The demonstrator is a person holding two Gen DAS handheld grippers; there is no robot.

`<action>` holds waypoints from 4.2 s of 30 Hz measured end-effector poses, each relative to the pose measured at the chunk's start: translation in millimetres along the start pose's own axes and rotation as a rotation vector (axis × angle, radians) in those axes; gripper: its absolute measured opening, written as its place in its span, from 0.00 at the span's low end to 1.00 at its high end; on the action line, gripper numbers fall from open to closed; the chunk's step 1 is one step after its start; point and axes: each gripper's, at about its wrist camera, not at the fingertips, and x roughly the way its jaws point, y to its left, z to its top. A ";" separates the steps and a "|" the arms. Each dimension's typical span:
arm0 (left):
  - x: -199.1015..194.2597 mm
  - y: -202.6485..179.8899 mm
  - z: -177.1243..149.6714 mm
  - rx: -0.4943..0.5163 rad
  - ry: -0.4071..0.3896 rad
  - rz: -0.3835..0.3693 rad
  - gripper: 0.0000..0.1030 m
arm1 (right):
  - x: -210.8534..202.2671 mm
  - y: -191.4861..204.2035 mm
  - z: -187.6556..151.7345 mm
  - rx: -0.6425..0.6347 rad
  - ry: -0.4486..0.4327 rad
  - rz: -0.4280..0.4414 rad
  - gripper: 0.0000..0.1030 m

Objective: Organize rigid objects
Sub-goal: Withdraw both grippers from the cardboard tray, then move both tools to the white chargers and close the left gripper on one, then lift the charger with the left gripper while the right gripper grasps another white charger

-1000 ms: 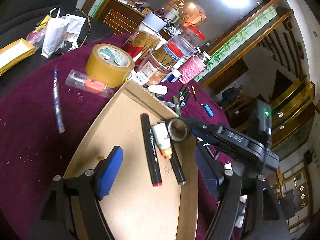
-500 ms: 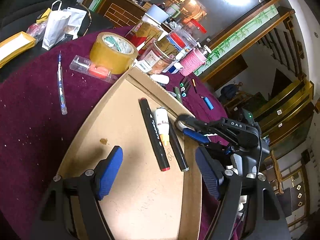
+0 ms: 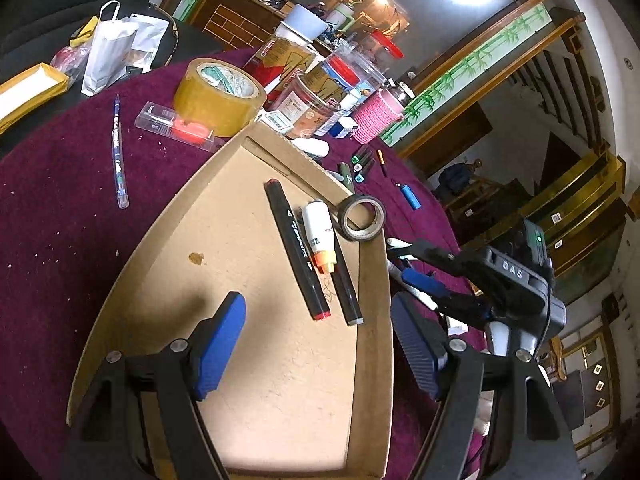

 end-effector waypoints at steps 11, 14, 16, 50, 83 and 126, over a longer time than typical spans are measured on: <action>-3.8 -32.6 -14.3 0.072 0.002 0.021 0.80 | -103.0 -37.6 -31.1 -0.134 -0.217 -0.210 0.65; 2.1 -55.9 -24.2 0.128 0.022 0.018 0.80 | -141.7 -38.1 -47.1 -0.230 -0.351 -0.343 0.78; 6.9 -71.9 -30.9 0.168 0.035 0.010 0.80 | -167.0 -43.6 -56.9 -0.254 -0.453 -0.423 0.97; 276.7 -271.4 -81.4 0.375 0.391 0.019 0.80 | -216.9 -235.8 -31.9 0.285 -0.516 -0.172 1.00; 258.7 -257.1 -88.4 0.402 0.370 -0.027 0.29 | -199.0 -243.6 -28.0 0.289 -0.444 -0.235 0.99; -6.6 -41.9 -23.8 0.191 -0.024 0.143 0.26 | -158.5 -136.4 -26.9 -0.088 -0.230 -0.475 0.68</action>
